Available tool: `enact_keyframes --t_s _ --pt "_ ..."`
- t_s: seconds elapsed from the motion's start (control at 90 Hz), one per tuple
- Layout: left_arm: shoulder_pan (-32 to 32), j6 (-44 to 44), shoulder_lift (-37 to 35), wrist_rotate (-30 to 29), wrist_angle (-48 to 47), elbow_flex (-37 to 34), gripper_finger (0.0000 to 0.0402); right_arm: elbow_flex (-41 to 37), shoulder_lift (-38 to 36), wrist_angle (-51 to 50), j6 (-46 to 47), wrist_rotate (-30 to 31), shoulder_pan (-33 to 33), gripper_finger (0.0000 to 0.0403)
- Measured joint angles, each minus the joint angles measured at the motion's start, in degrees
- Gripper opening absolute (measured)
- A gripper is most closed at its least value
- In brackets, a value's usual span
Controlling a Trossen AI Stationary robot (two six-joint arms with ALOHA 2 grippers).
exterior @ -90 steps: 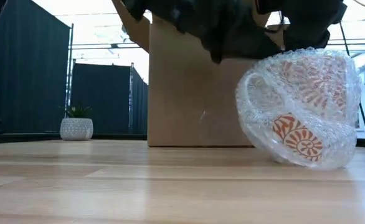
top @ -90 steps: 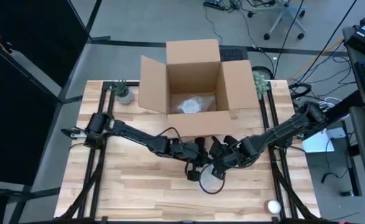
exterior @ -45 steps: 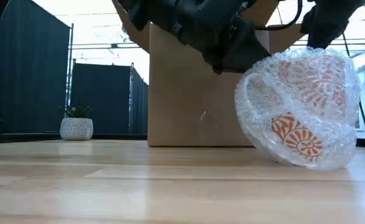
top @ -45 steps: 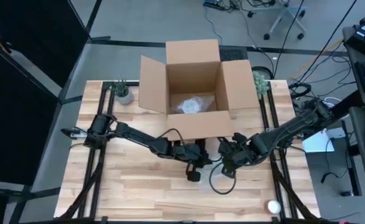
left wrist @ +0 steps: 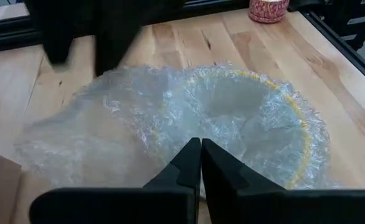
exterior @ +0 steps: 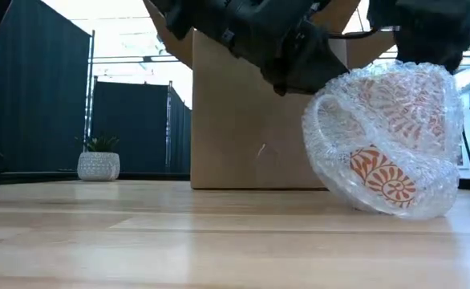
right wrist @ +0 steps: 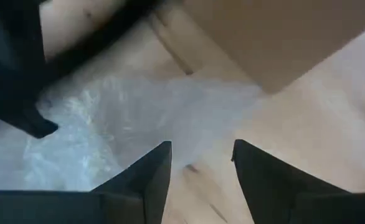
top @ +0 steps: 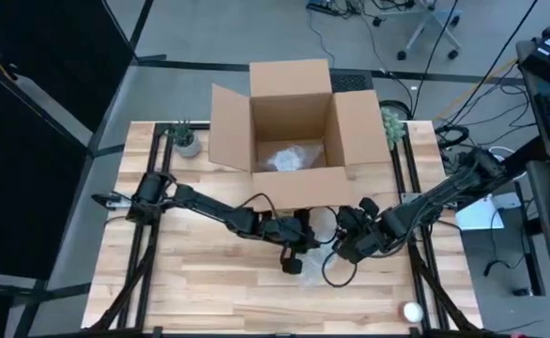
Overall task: Wrap mug
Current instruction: Wrap the orange mug with the bubble wrap
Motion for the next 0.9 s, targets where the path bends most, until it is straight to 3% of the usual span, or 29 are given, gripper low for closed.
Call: enact_keyframes --t_s 0.1,0.478,0.9 --pt "0.00 0.00 0.00 0.00 -0.03 0.00 0.0002 -1.46 0.00 6.85 -2.24 -0.46 0.61 0.0160" --pt "0.04 0.02 0.07 -0.39 -0.22 -0.06 0.0002 4.32 -0.06 5.83 -6.57 -2.97 0.85 0.0160" --pt "-0.18 -0.07 -0.04 -0.22 -1.00 1.44 0.0002 2.51 7.65 8.24 -1.67 -5.12 1.57 0.0160"
